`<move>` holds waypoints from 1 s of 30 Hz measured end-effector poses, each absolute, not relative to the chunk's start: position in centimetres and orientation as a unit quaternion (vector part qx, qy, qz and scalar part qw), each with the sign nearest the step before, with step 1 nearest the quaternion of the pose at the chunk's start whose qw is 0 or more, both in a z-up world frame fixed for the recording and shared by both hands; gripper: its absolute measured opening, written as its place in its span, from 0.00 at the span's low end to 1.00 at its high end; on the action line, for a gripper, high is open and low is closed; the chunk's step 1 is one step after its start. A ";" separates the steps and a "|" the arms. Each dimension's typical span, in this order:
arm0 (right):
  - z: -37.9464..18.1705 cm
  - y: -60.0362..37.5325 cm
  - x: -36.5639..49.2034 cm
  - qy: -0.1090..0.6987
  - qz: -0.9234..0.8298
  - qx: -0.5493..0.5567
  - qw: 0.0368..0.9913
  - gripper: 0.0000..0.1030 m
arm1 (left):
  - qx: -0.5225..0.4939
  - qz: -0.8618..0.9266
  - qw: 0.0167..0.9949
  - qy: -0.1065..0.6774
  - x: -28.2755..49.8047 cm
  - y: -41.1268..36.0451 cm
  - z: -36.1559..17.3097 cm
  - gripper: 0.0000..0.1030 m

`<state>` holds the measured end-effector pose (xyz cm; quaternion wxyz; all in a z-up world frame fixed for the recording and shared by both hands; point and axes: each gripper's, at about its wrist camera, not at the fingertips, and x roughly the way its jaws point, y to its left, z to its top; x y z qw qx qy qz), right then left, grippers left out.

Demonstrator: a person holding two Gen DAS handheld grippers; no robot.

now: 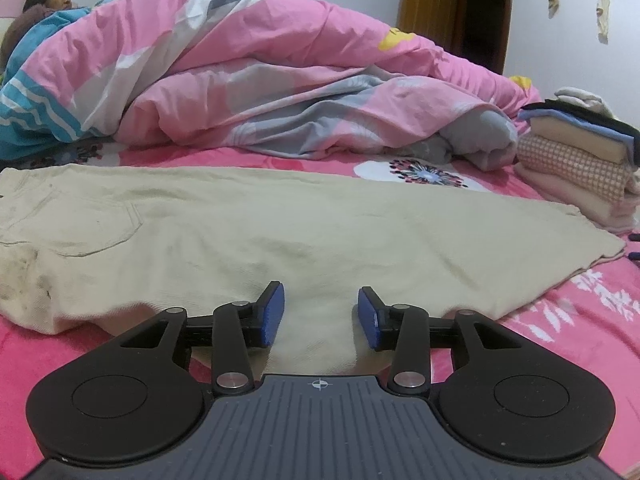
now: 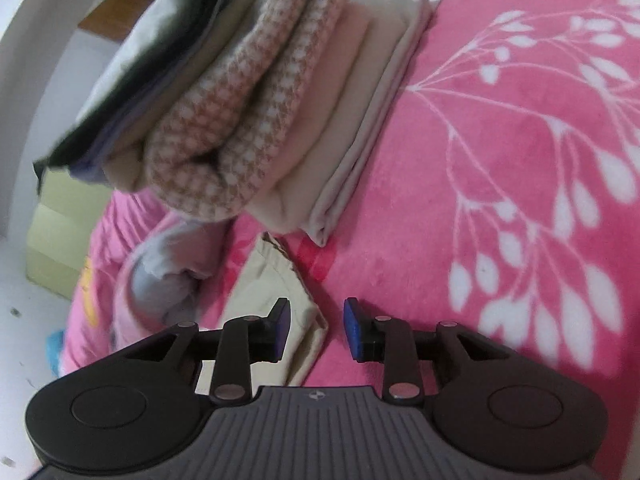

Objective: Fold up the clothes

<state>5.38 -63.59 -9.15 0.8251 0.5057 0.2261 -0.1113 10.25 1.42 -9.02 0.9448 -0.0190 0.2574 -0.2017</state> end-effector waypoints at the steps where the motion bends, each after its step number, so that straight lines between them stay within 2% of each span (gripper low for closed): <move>1: -9.0 -63.2 5.6 0.227 -0.112 0.490 0.834 0.30 | -0.020 -0.203 0.945 0.257 10.3 1.5 -9.0 0.41; 6: -8.2 -62.1 5.8 0.236 -0.110 0.433 0.863 0.26 | -0.021 -0.205 0.944 0.257 10.3 1.5 -9.1 0.42; 9: -7.8 -61.5 5.9 0.242 -0.111 0.397 0.878 0.13 | -0.021 -0.206 0.944 0.257 10.3 1.5 -9.1 0.42; 12: -7.2 -60.8 5.9 0.248 -0.120 0.364 0.890 0.05 | -0.023 -0.206 0.944 0.256 10.3 1.6 -9.1 0.42; 25: -8.1 -60.7 5.4 0.258 -0.128 0.350 0.891 0.04 | -0.030 -0.210 0.943 0.257 10.3 1.6 -9.1 0.43; 30: -7.7 -60.6 4.8 0.255 -0.153 0.349 0.889 0.10 | -0.031 -0.210 0.943 0.257 10.3 1.6 -9.0 0.43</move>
